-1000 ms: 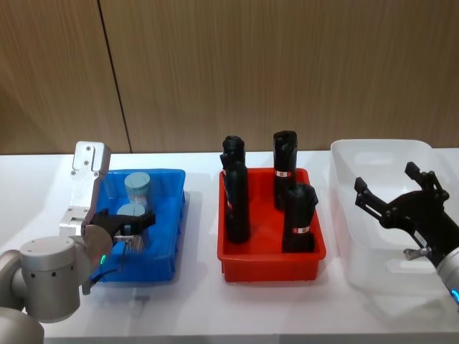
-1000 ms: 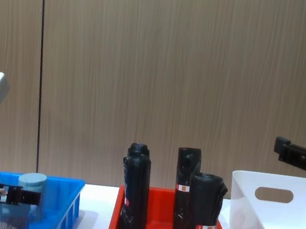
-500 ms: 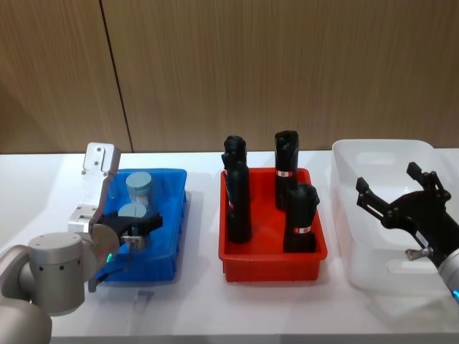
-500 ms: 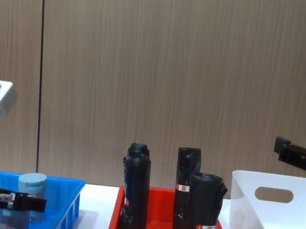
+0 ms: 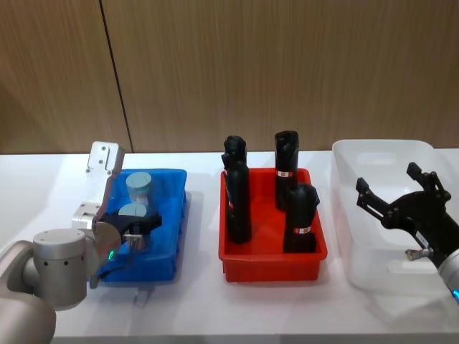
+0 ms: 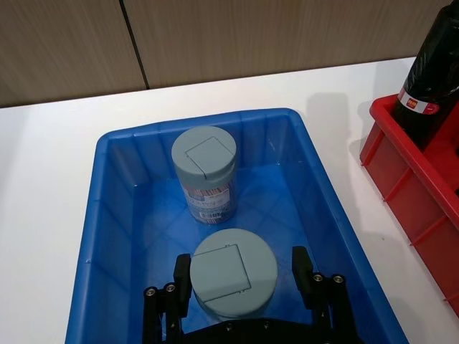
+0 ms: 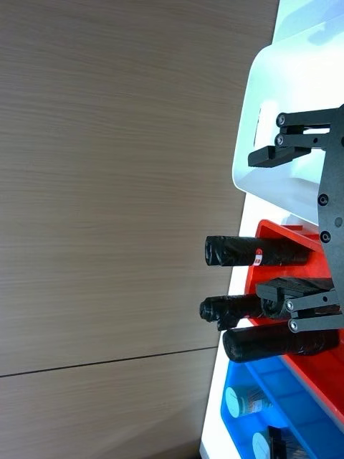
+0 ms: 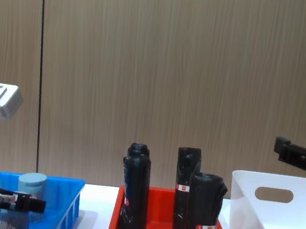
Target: Pick the cotton swabs from the blue box and place them into the white box.
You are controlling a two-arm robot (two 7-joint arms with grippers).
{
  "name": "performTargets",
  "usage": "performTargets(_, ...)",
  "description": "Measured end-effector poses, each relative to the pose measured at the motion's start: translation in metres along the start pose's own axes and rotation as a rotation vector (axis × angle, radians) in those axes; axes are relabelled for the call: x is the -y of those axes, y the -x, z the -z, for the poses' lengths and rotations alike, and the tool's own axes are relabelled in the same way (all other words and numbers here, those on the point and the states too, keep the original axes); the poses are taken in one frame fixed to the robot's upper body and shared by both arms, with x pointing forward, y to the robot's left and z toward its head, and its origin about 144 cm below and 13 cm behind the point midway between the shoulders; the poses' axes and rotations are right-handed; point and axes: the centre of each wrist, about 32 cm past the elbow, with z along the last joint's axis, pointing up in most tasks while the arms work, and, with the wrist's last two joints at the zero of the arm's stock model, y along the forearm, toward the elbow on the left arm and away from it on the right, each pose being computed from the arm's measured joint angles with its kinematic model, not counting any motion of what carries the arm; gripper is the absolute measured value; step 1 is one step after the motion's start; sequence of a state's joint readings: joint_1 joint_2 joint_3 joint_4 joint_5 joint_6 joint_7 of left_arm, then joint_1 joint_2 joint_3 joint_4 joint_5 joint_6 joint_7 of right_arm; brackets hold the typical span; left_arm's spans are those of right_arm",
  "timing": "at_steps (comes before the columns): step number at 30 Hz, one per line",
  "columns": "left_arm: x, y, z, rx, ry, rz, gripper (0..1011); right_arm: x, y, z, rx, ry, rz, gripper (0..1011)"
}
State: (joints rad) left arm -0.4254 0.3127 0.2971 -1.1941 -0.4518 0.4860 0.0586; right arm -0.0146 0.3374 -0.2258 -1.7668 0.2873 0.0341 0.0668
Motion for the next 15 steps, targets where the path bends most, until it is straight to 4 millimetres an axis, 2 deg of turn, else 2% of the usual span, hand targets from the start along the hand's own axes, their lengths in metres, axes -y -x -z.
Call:
performTargets(9, 0.0002, -0.0018, -0.0007, 0.011, 0.004, -0.015, 671, 0.0, 0.0, 0.0, 0.0, 0.0, 0.0, 1002)
performTargets(15, -0.0015, -0.0028, -0.001, 0.02, 0.018, -0.022, 670, 0.0, 0.0, 0.0, 0.0, 0.0, 0.0, 1002)
